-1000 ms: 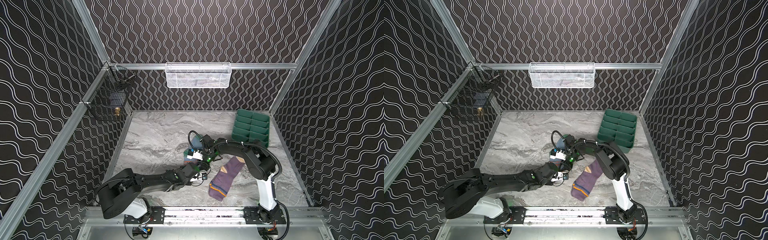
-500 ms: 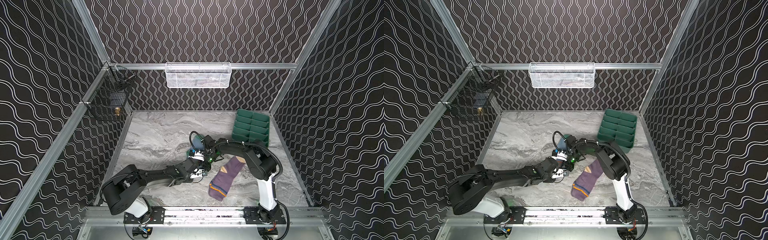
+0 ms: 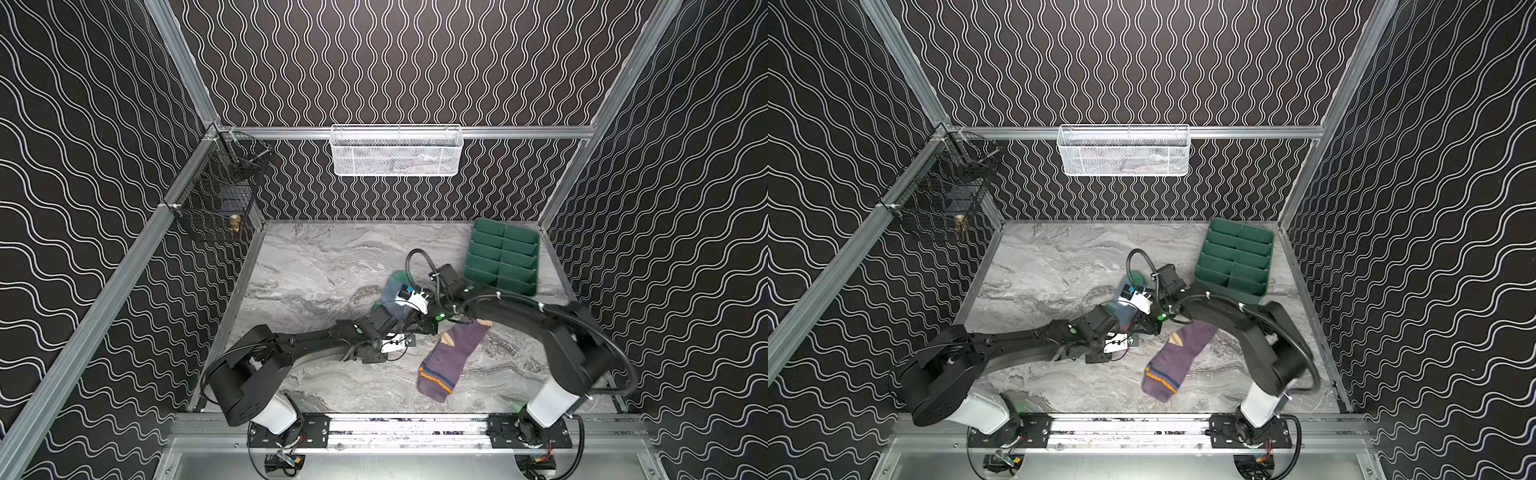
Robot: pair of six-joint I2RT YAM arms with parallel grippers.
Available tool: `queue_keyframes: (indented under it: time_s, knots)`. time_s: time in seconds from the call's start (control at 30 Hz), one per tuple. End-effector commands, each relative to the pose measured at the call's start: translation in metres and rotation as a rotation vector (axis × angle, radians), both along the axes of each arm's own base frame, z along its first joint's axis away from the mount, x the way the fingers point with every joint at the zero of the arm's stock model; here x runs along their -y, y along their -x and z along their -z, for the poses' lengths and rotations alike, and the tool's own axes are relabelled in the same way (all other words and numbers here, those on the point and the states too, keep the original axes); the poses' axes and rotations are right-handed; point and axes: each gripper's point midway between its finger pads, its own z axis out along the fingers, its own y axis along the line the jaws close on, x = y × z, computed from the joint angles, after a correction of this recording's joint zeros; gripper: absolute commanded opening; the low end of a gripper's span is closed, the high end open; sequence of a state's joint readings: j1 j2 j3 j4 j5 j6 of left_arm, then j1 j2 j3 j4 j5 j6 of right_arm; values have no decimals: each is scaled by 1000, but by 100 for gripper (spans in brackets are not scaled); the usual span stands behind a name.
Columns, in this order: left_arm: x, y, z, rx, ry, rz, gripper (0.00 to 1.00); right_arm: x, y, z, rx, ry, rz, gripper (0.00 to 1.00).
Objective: Roll the socks
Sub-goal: 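Open and lift the right gripper off the cuff while the left holds it, then lower the right gripper onto the rolled cuff and grasp it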
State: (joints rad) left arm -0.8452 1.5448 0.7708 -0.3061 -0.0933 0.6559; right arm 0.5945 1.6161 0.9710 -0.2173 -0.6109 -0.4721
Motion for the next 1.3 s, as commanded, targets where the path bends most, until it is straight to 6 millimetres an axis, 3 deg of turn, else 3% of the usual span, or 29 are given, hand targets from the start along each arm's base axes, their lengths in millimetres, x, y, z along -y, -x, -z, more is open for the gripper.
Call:
queue_keyframes:
  time_s: [0.0, 0.1, 0.23, 0.3, 0.37, 0.47, 0.53, 0.6, 0.7, 0.87, 1.07, 1.27]
  knots:
    - [-8, 26, 9, -220, -20, -51, 0, 25, -68, -58, 260, -107, 379, 32]
    - [-3, 23, 5, -323, -24, -105, 0, 69, -82, -107, 448, -166, 641, 32]
    - [3, 12, 1, -427, 28, -185, 0, 106, -60, -153, 591, -244, 783, 33]
    - [1, 8, 2, -464, 34, -221, 0, 111, -41, -163, 660, -267, 754, 34]
    - [-1, 1, 6, -478, 19, -260, 0, 101, -16, -163, 696, -279, 607, 35]
    - [2, 0, 12, -535, 14, -278, 0, 70, 30, -142, 717, -202, 326, 34]
    - [3, 0, 17, -569, -4, -281, 0, 45, 63, -114, 771, -105, 128, 38]
    - [2, -2, 22, -585, -23, -288, 0, 31, 80, -77, 845, 16, -1, 41]
    - [2, -4, 27, -597, -29, -295, 0, 16, 79, -43, 917, 133, -58, 41]
    - [-1, -2, 32, -600, -35, -304, 0, -9, 68, -19, 1032, 173, -122, 51]
    - [0, -3, 32, -598, -24, -299, 0, -35, 61, 32, 1022, 280, -282, 52]
    - [1, -1, 31, -606, -15, -298, 0, -46, 44, 55, 986, 284, -257, 52]
